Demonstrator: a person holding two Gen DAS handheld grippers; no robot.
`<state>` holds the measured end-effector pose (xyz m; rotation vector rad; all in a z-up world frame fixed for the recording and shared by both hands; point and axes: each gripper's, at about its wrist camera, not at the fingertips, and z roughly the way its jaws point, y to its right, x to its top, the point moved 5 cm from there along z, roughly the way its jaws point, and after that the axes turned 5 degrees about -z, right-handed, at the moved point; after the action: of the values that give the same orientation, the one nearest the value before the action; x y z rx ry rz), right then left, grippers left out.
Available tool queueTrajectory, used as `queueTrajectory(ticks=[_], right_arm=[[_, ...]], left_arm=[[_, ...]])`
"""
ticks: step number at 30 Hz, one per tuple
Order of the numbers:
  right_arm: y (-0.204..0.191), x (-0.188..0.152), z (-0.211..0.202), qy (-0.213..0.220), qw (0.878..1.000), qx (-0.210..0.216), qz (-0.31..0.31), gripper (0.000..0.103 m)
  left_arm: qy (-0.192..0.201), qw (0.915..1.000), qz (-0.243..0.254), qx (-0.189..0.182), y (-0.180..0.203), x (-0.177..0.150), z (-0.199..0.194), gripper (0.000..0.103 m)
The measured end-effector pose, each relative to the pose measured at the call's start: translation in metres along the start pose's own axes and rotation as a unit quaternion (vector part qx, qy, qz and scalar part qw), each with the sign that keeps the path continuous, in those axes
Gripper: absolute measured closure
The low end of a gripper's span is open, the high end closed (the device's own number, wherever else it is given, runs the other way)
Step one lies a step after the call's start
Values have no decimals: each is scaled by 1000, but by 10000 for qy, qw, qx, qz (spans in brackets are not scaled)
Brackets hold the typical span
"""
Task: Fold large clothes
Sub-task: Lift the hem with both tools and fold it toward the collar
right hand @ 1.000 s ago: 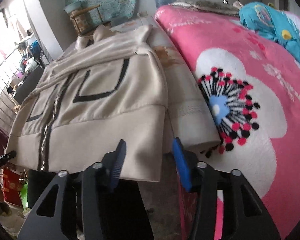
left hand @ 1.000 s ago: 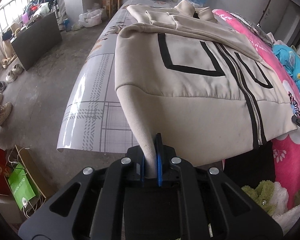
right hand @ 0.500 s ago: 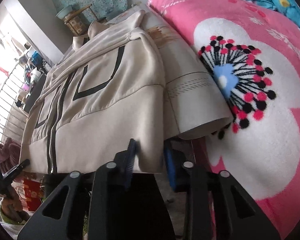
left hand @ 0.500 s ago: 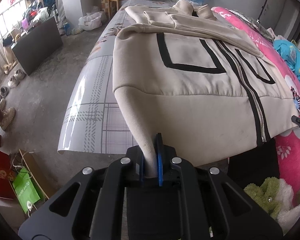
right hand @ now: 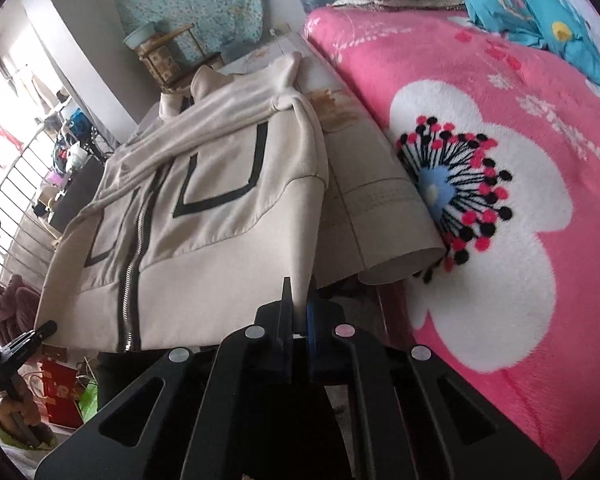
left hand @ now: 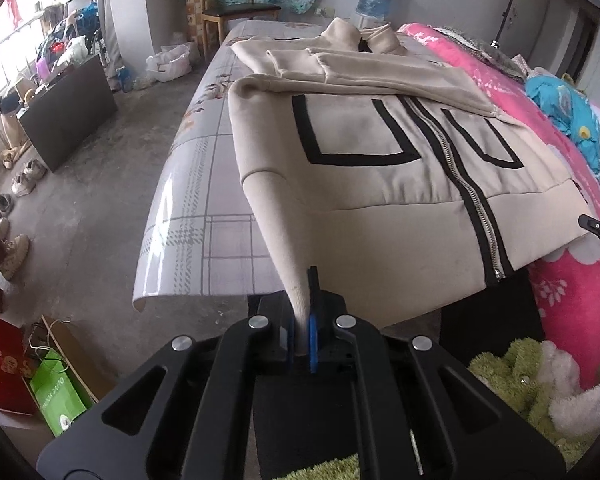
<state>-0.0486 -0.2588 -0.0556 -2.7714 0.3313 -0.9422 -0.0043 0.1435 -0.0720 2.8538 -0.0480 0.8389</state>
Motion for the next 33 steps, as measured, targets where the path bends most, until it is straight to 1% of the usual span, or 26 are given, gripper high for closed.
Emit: queueTrajectory(ticks=[4,7,8,9,11,13,14,18,20,22,25,29,31,32,33], right_arm=[[4,-3,-12,47,10000,49,54,98],[8,-4,-29,174,9991,289,245,98],[8,-4,-33,237,9986,359,292,98],[8,-1,-36,318,9977,469,376,98],[7,8,-40,518,9949,721,480,98],[3,21,-42,719,9926,853,481,98],[-1,33,-42,869,9910,913,460,98],[-10,66,-39,1270,9877,834,368,98],[-12,79,-33,1400,9852,871,461,98],[-11,89,-22,1416,9843,876,588,98],[-7,112,3,1364,9826,1011,757,98],[-5,140,36,1344,9803,1132,904,98],[-2,153,56,1311,9797,1174,964,97],[0,159,72,1250,9809,1138,961,97],[2,161,83,1183,9825,1074,955,93]], left_arm=[[-87,9998,-7,-153,0,-9,-11,99],[-183,9986,-219,-450,-4,-14,-23,99],[-152,9977,-279,-595,-4,-14,-28,99],[-44,9968,-297,-738,-4,-11,-32,99],[128,9955,-319,-889,-3,-1,-36,99],[270,9925,-418,-1116,-1,15,-34,99],[329,9909,-487,-1209,-2,24,-32,99],[602,9841,-830,-1451,-10,60,-26,99],[840,9830,-948,-1326,-14,80,-20,98],[915,9825,-1021,-1258,-12,92,-12,98],[822,9824,-1181,-1194,-19,112,12,98],[691,9824,-1329,-1113,-30,132,35,98],[626,9816,-1445,-1084,-38,141,51,96],[641,9829,-1455,-930,-41,145,62,94],[639,9848,-1420,-762,-44,146,71,92]])
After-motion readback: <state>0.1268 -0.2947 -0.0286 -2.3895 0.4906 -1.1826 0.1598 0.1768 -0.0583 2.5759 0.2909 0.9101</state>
